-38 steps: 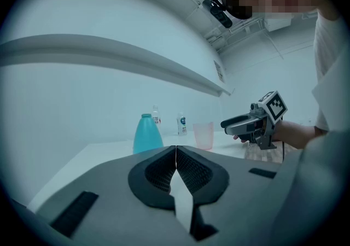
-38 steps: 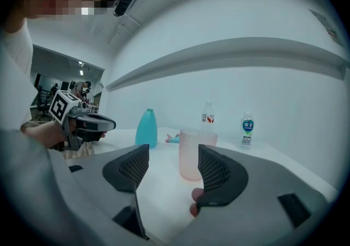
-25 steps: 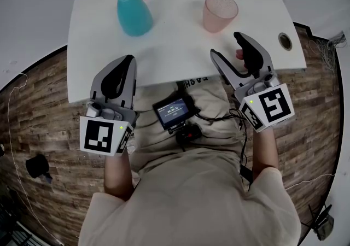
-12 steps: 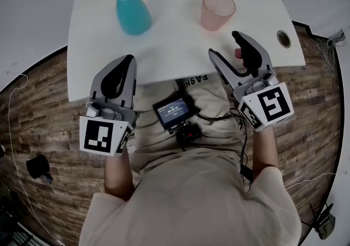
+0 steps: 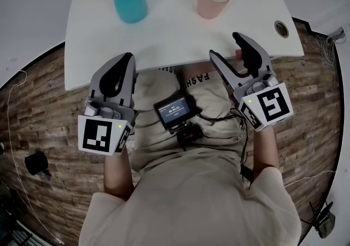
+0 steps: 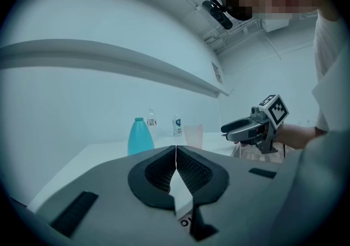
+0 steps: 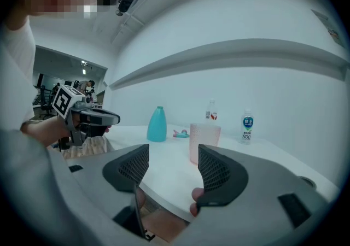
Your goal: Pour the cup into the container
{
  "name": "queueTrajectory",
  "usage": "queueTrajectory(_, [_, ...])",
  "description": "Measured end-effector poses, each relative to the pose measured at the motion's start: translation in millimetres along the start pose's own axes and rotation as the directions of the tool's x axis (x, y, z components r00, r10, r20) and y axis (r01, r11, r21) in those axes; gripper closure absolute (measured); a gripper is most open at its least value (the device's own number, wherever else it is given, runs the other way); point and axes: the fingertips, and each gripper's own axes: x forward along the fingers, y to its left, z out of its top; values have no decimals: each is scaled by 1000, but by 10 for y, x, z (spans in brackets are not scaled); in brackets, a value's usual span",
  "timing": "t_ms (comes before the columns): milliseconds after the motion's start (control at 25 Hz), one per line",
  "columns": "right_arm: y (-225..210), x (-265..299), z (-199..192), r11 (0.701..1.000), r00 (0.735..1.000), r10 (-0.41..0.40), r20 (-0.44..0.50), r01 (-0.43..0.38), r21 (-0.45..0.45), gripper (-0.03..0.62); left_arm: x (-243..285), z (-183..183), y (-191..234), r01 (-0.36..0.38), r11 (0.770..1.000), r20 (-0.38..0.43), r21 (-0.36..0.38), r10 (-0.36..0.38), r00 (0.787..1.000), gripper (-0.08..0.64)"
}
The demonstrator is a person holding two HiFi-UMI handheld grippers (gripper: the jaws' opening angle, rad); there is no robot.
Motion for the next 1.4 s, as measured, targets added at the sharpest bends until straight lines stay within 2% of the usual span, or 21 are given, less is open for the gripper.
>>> queueTrajectory(120, [89, -302, 179, 1000, 1000, -12, 21, 13, -14, 305, -216, 178, -205, 3, 1000, 20, 15, -3, 1000, 546])
queueTrajectory(400, [166, -660, 390, 999, 998, -33, 58, 35, -34, 305, -436, 315, -454, 10, 1000, 37, 29, -11, 999, 546])
queueTrajectory(1400, [294, -665, 211, 999, 999, -18, 31, 19, -37, 305, -468, 222, -507, 26, 999, 40, 22, -27, 999, 546])
